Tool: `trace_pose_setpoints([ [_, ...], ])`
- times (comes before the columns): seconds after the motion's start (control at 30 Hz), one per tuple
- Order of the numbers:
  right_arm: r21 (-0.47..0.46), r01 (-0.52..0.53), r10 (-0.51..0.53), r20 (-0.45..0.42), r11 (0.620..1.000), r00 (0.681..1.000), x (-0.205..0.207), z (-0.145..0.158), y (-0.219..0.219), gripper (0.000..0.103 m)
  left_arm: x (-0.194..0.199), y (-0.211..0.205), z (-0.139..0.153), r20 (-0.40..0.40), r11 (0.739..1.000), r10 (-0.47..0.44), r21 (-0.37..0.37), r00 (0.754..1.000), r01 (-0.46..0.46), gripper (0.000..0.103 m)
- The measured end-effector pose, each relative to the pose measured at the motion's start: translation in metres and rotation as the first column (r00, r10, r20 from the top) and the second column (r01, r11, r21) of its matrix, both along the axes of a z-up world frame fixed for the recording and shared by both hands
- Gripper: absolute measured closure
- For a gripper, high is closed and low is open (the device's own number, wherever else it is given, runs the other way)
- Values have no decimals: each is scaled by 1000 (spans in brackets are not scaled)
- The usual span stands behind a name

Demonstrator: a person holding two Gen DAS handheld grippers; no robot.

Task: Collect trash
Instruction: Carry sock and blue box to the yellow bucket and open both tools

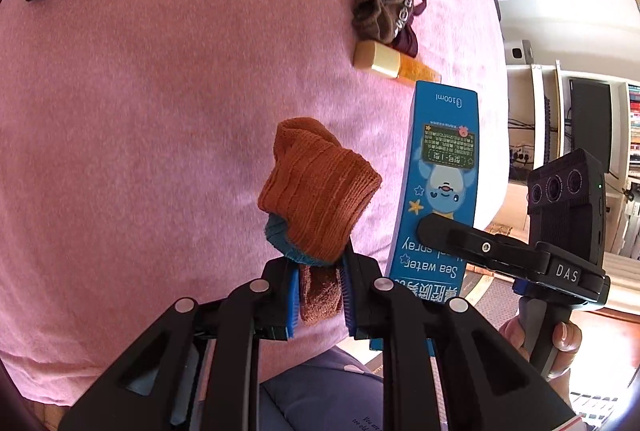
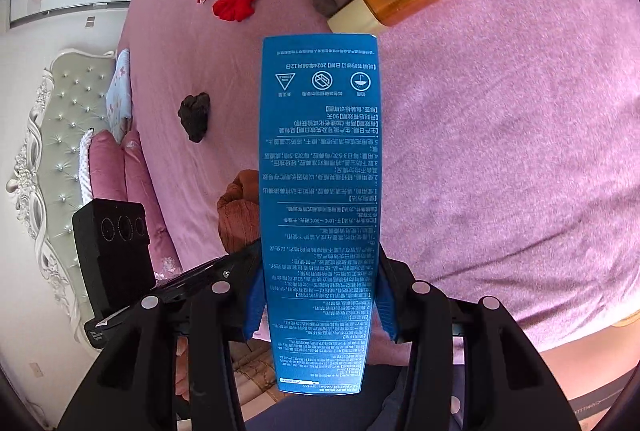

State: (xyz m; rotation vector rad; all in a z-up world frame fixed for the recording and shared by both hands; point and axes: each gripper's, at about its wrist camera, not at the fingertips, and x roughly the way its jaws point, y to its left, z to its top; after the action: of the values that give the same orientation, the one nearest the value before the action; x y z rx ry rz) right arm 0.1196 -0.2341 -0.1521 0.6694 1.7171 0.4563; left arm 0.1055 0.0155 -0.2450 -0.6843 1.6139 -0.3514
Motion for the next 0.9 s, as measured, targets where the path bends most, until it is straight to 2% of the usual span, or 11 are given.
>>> trace_pose_setpoints([
  [0.27, -3, 97, -97, 12, 995, 995, -42, 13, -44, 59, -22, -49, 5, 3, 995, -103, 3, 995, 103, 86],
  [0.47, 4, 191, -191, 39, 982, 981, -64, 25, -95, 59, -18, -111, 19, 37, 979, -204, 2, 978, 204, 86],
  [0.73, 4, 326, -326, 57, 945, 944, -91, 41, -197, 59, -29, -221, 38, 49, 945, -327, 0, 944, 327, 86],
  [0.9, -14, 416, -414, 61, 909, 908, -118, 45, -276, 58, -41, -299, 43, 49, 912, -410, -1, 911, 410, 86],
])
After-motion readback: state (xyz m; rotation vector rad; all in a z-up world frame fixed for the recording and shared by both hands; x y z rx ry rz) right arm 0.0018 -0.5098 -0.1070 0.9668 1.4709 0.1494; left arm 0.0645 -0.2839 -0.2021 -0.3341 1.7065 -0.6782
